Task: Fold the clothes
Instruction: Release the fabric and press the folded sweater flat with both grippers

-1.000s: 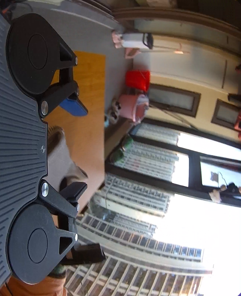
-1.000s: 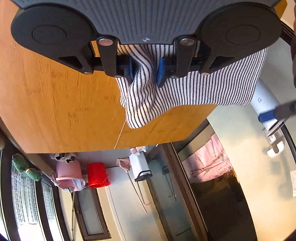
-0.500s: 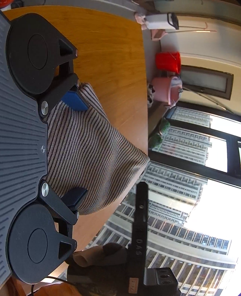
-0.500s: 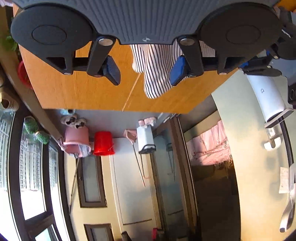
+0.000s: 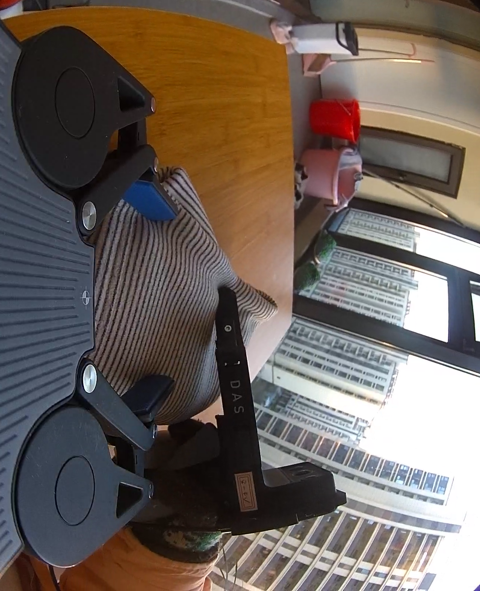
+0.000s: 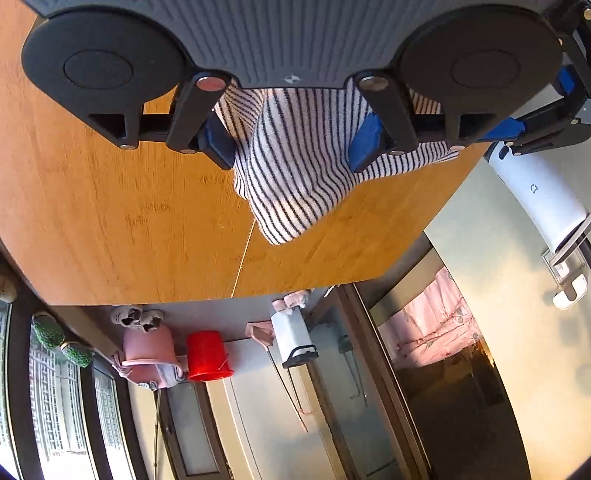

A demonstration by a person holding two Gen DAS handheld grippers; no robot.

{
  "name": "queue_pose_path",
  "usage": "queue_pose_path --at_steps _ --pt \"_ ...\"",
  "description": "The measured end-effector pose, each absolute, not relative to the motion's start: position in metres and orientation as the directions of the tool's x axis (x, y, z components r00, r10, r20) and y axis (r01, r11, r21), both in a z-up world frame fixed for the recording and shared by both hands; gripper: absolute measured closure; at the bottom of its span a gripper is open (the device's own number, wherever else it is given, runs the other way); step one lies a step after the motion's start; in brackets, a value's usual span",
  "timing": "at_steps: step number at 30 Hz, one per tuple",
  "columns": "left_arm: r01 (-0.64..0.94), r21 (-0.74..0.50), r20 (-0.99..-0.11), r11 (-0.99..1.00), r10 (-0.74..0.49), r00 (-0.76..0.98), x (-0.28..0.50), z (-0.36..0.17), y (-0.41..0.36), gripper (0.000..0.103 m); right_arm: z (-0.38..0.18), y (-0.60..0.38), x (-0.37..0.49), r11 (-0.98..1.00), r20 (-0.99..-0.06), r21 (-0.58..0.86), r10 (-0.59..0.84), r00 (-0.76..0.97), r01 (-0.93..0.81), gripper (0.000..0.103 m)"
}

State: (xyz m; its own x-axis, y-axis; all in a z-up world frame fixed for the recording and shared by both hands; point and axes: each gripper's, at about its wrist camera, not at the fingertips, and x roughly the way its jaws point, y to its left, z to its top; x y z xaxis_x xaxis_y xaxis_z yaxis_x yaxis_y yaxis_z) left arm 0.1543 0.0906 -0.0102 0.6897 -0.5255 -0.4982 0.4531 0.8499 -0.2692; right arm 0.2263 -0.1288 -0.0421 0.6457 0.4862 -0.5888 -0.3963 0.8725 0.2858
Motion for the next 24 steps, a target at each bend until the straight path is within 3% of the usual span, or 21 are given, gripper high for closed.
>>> queue_pose_path --at_steps 8,9,11,15,20,24 --pt "0.454 -0.273 -0.495 0.848 -0.528 0.69 0.153 -0.013 0.095 0.007 -0.008 -0.128 0.184 0.869 -0.507 0.141 0.475 0.719 -0.474 0.036" --pt "0.454 -0.273 -0.495 0.848 -0.528 0.69 0.152 -0.012 0.095 0.007 -0.004 -0.127 0.178 0.864 -0.492 0.124 0.48 0.726 -0.488 0.04" --pt "0.454 -0.271 -0.495 0.849 -0.528 0.69 0.151 -0.013 0.095 0.006 0.006 -0.124 0.169 0.847 -0.457 0.101 0.505 0.732 -0.522 0.066" --pt "0.455 -0.271 -0.495 0.848 -0.528 0.69 0.15 -0.013 0.095 0.006 0.016 -0.111 0.172 0.803 -0.435 0.148 0.577 0.691 -0.577 0.067" --pt "0.452 -0.277 -0.493 0.848 -0.529 0.691 0.149 -0.016 0.096 0.006 -0.034 -0.104 0.214 0.85 -0.568 0.237 0.514 0.642 -0.471 0.064" --pt "0.461 -0.275 -0.492 0.844 -0.536 0.686 0.146 -0.016 0.095 0.005 -0.03 -0.104 0.208 0.856 -0.56 0.218 0.503 0.659 -0.469 0.064"
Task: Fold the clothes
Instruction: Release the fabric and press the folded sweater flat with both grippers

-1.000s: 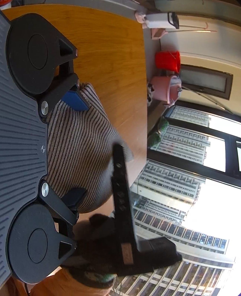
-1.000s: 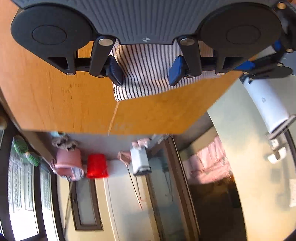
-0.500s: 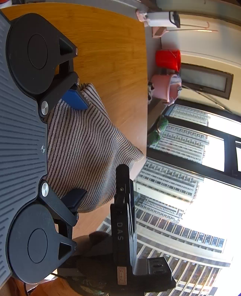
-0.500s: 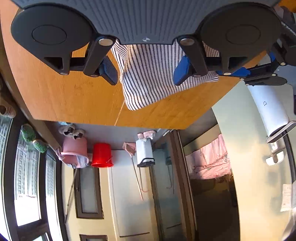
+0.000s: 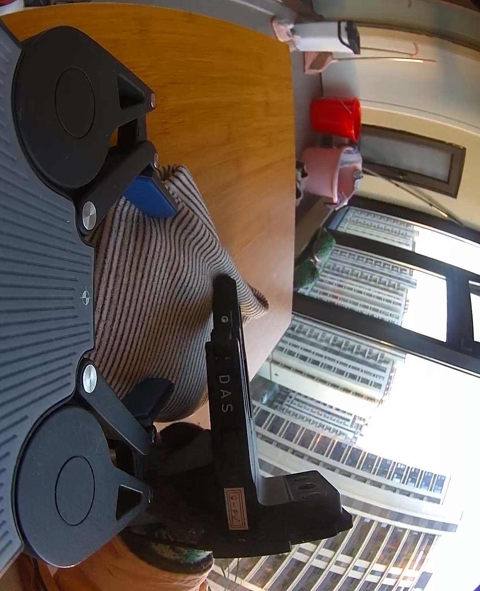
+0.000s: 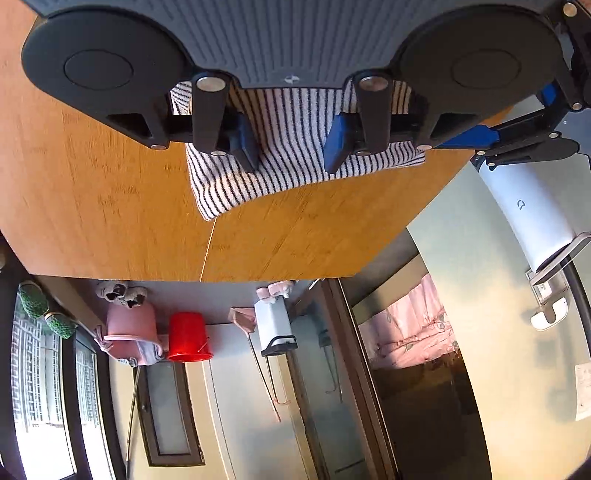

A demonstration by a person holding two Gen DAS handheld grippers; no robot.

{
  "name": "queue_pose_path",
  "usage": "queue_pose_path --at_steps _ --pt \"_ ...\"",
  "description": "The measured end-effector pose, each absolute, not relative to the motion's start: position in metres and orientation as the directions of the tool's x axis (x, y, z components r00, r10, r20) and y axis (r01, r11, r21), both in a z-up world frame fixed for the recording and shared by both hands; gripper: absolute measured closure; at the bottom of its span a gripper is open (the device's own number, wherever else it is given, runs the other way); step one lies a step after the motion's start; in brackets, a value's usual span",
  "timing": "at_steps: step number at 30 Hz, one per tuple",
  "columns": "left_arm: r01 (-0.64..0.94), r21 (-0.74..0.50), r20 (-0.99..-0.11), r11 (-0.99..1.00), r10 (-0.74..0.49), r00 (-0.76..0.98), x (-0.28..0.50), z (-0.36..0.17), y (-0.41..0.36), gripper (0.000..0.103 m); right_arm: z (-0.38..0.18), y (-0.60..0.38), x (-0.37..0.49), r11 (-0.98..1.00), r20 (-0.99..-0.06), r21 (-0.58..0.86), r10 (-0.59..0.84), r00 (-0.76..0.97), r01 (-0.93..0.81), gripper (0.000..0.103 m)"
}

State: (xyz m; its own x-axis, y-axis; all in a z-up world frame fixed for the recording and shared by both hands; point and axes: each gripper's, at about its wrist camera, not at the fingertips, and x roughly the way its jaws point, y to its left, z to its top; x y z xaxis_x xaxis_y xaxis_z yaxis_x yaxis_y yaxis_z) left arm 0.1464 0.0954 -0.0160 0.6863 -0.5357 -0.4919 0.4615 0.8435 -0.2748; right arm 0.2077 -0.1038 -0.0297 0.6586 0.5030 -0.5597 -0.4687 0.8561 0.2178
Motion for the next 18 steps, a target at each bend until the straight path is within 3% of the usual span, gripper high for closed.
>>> queue_pose_path --at_steps 3,5,13,18 --pt "0.462 -0.277 -0.491 0.842 -0.538 0.686 0.144 -0.017 0.096 0.005 -0.021 -0.105 0.196 0.855 -0.55 0.192 0.5 0.669 -0.481 0.058" --pt "0.463 -0.279 -0.491 0.841 -0.54 0.684 0.144 -0.017 0.098 0.005 -0.016 -0.116 0.184 0.85 -0.531 0.222 0.517 0.671 -0.478 0.042" --pt "0.461 -0.276 -0.494 0.844 -0.535 0.685 0.143 -0.017 0.095 0.004 -0.016 -0.182 0.143 0.843 -0.497 0.419 0.523 0.693 -0.336 0.027" --pt "0.457 -0.269 -0.501 0.848 -0.529 0.685 0.142 -0.016 0.094 0.003 -0.045 -0.209 0.139 0.799 -0.523 0.571 0.533 0.665 -0.191 0.026"
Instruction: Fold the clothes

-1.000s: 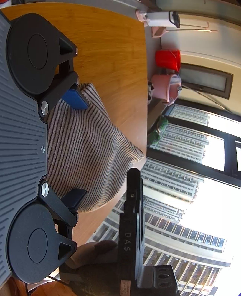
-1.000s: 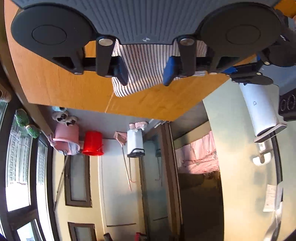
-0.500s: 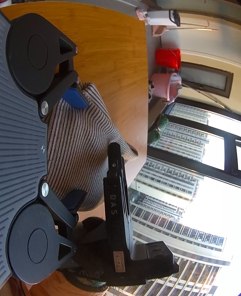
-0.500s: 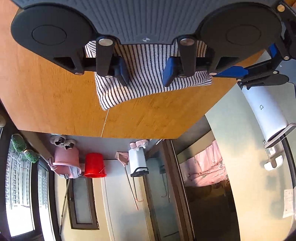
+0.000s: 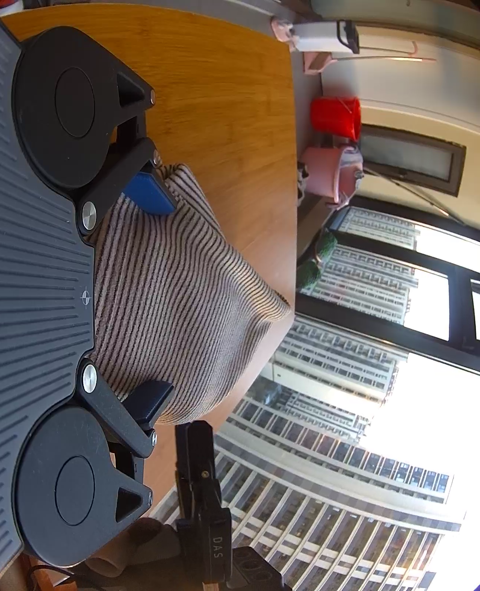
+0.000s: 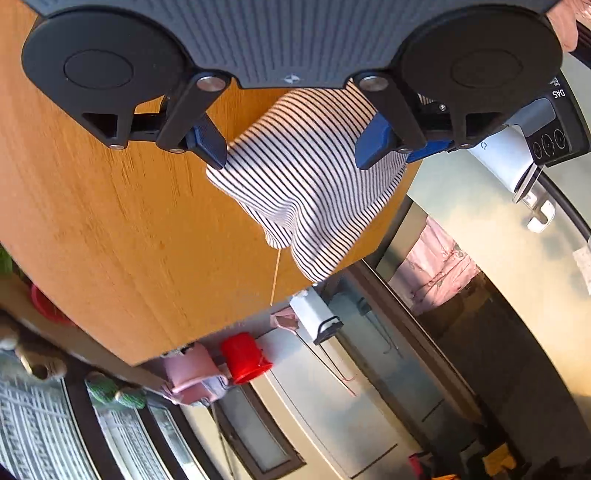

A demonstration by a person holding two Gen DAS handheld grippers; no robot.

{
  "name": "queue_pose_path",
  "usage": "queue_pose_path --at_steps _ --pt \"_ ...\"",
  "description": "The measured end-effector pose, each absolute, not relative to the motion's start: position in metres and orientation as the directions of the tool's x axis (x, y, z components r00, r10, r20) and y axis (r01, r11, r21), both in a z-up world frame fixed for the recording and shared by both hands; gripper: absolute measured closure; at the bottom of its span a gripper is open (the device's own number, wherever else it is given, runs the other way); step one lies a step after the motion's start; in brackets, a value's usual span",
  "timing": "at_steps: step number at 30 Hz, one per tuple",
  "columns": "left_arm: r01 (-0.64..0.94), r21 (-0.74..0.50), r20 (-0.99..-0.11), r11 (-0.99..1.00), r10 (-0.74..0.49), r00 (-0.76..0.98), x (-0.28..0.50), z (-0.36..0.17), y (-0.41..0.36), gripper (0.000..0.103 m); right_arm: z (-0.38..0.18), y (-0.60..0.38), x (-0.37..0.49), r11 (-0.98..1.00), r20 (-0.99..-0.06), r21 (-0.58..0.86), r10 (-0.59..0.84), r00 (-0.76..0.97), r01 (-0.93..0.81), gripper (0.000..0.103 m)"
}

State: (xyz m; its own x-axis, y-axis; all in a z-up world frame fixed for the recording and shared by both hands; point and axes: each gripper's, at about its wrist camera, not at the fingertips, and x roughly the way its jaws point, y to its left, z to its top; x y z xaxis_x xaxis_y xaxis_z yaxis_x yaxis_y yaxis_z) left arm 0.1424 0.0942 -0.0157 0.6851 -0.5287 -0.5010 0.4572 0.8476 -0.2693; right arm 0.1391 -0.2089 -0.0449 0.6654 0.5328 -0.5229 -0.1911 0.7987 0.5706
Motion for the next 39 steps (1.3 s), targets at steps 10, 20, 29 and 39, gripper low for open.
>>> queue_pose_path --at_steps 10,20,29,39 --pt "0.445 -0.288 -0.51 0.848 -0.529 0.678 0.143 -0.015 0.096 0.003 -0.073 -0.195 0.157 0.704 -0.481 0.695 0.607 0.632 -0.148 0.024" --pt "0.519 -0.329 -0.519 0.789 -0.61 0.599 0.133 0.01 0.115 0.0 -0.055 -0.168 0.185 0.823 -0.507 0.496 0.533 0.677 -0.277 0.03" --pt "0.339 -0.33 -0.577 0.881 -0.473 0.666 0.209 0.0 0.119 0.023 -0.055 -0.17 0.176 0.819 -0.488 0.502 0.533 0.692 -0.277 0.025" --pt "0.286 -0.521 -0.571 0.804 -0.577 0.584 0.221 -0.036 0.134 0.015 -0.086 -0.178 0.16 0.657 -0.443 0.711 0.694 0.567 -0.25 0.016"
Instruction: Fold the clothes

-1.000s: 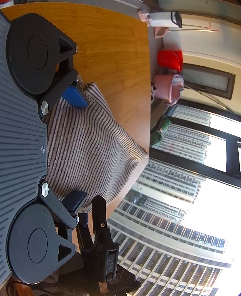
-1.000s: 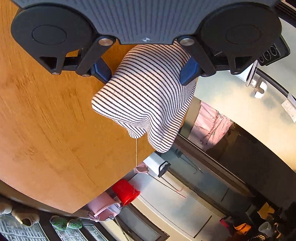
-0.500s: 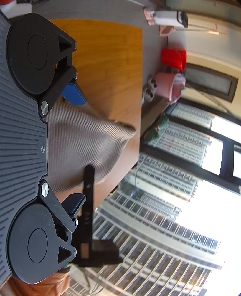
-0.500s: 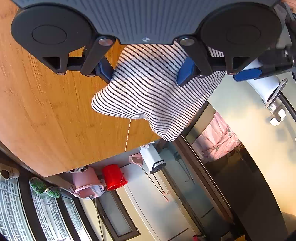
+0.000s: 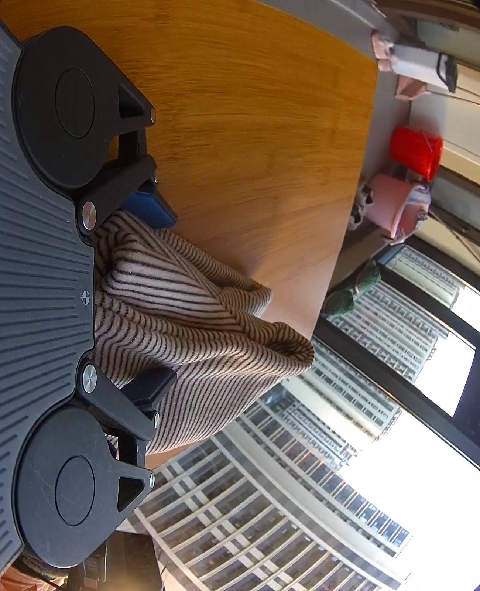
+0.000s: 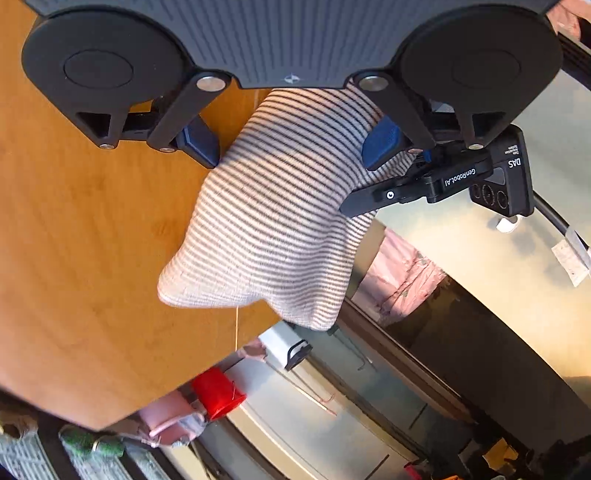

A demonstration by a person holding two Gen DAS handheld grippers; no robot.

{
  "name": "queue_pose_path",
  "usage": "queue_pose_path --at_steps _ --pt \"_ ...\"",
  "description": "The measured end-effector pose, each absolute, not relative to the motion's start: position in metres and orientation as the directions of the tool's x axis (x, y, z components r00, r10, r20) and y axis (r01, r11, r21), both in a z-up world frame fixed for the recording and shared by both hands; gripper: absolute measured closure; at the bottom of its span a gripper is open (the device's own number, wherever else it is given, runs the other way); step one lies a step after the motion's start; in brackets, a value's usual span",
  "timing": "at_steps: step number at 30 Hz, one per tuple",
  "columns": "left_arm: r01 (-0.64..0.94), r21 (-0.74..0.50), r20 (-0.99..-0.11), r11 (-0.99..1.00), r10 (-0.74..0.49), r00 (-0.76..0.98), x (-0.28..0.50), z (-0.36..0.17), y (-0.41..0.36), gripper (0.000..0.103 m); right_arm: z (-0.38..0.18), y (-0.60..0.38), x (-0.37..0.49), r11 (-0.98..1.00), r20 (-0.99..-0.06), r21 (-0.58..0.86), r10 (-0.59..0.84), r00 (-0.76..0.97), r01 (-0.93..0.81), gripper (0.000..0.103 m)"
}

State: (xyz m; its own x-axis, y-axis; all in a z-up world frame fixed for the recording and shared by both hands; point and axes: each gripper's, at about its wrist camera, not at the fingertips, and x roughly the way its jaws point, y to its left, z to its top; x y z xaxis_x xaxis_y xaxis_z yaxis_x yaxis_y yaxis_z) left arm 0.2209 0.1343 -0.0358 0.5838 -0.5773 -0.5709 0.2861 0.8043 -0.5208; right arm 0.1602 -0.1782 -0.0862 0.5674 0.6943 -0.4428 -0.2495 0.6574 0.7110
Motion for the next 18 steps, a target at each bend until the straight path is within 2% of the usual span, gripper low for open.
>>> queue_pose_path --at_steps 2,5,6,8,10,14,18 --pt "0.286 -0.525 -0.572 0.802 -0.581 0.58 0.218 -0.036 0.135 0.015 -0.086 -0.174 0.163 0.652 -0.433 0.711 0.701 0.566 -0.263 0.008" --pt "0.31 -0.554 -0.576 0.772 -0.625 0.527 0.213 -0.033 0.132 0.017 -0.084 -0.174 0.168 0.659 -0.436 0.706 0.693 0.574 -0.259 0.008" --pt "0.338 -0.565 -0.578 0.752 -0.654 0.488 0.21 -0.031 0.128 0.014 -0.083 -0.175 0.17 0.669 -0.441 0.697 0.683 0.582 -0.257 0.008" --pt "0.428 -0.545 -0.595 0.721 -0.692 0.41 0.199 -0.025 0.115 0.011 -0.081 -0.179 0.172 0.702 -0.458 0.664 0.654 0.602 -0.257 0.008" --pt "0.462 -0.494 -0.611 0.737 -0.672 0.419 0.191 -0.016 0.107 0.008 -0.076 -0.183 0.174 0.757 -0.494 0.599 0.606 0.624 -0.261 0.008" --pt "0.367 -0.501 -0.596 0.784 -0.62 0.511 0.202 -0.008 0.111 0.003 -0.066 -0.185 0.17 0.782 -0.503 0.549 0.592 0.63 -0.296 0.008" --pt "0.271 -0.522 -0.643 0.809 -0.582 0.499 0.219 -0.021 0.107 0.001 -0.062 -0.182 0.163 0.787 -0.512 0.521 0.598 0.616 -0.33 0.007"
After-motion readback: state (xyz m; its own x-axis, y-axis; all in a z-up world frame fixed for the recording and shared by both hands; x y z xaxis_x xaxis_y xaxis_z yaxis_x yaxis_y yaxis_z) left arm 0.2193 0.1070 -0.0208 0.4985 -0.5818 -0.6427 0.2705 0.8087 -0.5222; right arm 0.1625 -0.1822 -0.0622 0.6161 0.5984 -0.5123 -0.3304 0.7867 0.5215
